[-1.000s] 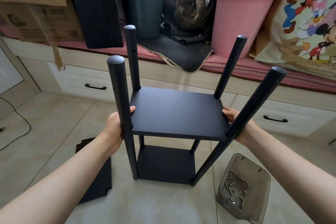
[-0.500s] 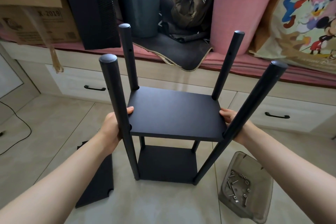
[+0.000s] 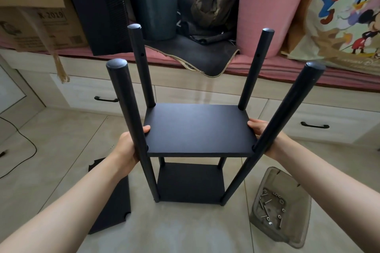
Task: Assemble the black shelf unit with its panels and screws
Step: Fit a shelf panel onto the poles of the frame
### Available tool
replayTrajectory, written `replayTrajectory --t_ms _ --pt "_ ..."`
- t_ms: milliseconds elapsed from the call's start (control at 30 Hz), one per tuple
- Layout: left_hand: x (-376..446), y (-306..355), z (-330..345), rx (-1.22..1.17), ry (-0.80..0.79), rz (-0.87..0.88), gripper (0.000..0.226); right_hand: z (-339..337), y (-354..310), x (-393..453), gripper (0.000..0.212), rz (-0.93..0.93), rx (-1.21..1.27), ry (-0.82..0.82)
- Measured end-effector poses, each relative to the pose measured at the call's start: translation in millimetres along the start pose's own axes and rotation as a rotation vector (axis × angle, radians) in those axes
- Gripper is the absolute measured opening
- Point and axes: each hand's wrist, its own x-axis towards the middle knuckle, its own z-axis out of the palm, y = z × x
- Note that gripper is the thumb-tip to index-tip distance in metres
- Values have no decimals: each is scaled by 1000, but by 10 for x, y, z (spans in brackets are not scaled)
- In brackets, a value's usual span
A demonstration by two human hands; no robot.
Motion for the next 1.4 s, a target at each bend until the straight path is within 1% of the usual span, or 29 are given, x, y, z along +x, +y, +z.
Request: replayTrajectory --t_ms 167,233,400,633,767,900,1067,1200,1300,1400 --pt "-16 -53 -11 1 -22 -58 42 14 38 11 21 53 -38 8" --pt "-20 -69 -14 2 -26 -70 40 13 67 24 22 56 -26 10" --pt "1 -118 -10 21 -17 -93 41 31 125 43 25 65 -34 24" --pt "23 -169 -17 -2 -12 -99 40 52 213 90 35 84 -18 9" --pt "6 -192 1 -24 -7 -95 38 41 233 108 31 81 -17 10" --pt "35 -229 -26 -25 -14 -87 40 14 262 134 20 82 17 23" --pt "65 -293 -74 5 -90 -31 34 -44 324 250 16 90 35 25" --pt "52 -371 -160 71 -148 4 41 -85 351 331 11 84 -1 21" --pt "-7 -488 -238 171 -182 42 41 -67 348 313 11 94 -35 21" --pt "-23 -559 -300 189 -181 75 39 -79 336 277 10 89 -50 13"
